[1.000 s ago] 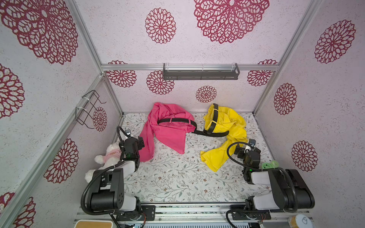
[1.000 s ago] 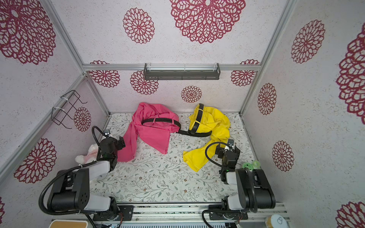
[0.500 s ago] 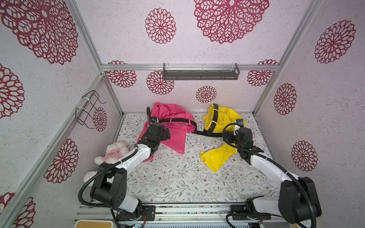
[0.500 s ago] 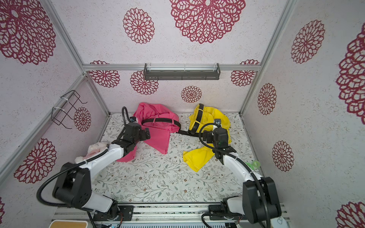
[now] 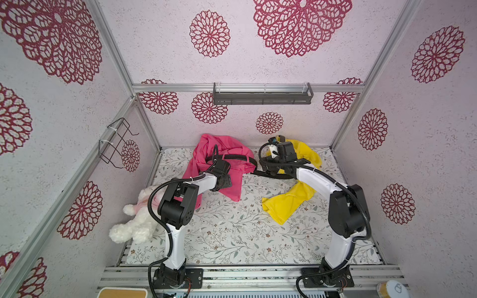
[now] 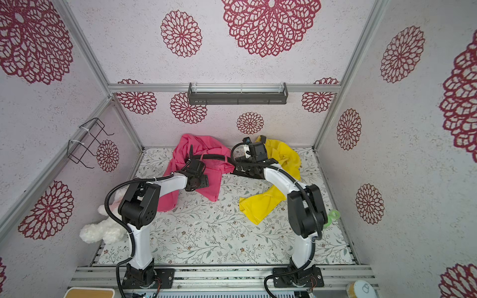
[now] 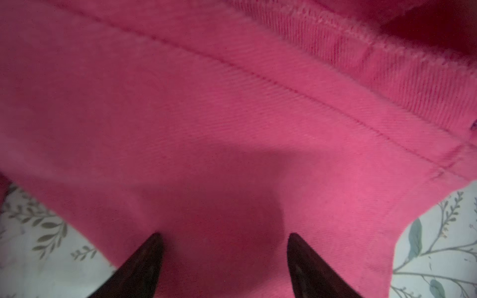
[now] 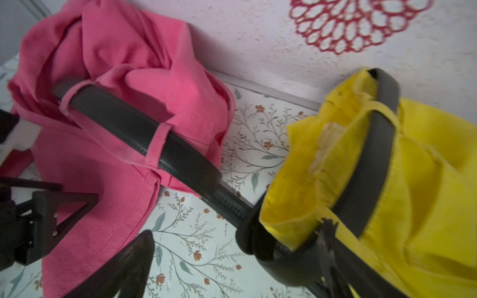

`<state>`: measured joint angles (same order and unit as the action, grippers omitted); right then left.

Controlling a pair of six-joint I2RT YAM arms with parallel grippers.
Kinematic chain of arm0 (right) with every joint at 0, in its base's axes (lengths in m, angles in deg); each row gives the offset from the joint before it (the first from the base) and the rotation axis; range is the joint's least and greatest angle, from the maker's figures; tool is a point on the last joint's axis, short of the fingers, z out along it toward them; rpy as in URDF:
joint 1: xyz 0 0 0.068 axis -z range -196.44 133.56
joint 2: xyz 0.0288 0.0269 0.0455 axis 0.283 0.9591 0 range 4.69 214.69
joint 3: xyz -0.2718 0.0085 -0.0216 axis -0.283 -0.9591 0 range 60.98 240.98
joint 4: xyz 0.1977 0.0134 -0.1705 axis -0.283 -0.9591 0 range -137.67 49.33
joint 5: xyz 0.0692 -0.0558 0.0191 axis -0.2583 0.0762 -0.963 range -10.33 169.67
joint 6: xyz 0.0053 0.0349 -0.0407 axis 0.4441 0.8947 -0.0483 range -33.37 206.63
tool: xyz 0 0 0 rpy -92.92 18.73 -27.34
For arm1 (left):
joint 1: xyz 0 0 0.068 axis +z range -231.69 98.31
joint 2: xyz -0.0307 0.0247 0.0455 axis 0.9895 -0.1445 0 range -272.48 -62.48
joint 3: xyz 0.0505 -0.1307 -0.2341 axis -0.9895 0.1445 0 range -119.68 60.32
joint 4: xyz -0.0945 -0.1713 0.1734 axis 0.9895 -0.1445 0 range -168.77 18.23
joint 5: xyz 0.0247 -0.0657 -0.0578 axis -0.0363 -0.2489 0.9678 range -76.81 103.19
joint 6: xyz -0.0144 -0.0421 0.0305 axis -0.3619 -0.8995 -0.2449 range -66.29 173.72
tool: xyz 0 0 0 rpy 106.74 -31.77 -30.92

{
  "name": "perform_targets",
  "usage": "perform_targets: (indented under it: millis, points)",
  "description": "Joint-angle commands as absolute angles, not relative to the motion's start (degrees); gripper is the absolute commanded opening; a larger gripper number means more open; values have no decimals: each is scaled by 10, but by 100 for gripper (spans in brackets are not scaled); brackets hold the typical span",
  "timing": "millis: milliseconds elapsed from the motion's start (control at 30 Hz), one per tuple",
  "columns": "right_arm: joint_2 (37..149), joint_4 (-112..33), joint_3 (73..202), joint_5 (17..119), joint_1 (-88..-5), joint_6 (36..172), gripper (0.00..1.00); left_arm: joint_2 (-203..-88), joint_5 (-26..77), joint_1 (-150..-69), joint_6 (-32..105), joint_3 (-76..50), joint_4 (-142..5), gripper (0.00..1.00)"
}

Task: Remove the belt from the trousers
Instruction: Adjust the trousers at the center of the board.

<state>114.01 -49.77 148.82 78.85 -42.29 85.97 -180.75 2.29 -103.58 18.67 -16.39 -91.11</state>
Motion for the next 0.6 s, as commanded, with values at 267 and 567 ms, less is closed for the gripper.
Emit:
perform_targets:
  millis: [267,567]
  points:
    - [1255,-389,1534,898,-483,723,99,-1758,27,-1026,121,-26,-958,74]
    - [1366,-325,1652,923,-476,702,80,-1690,1,-1011,82,54,-984,69]
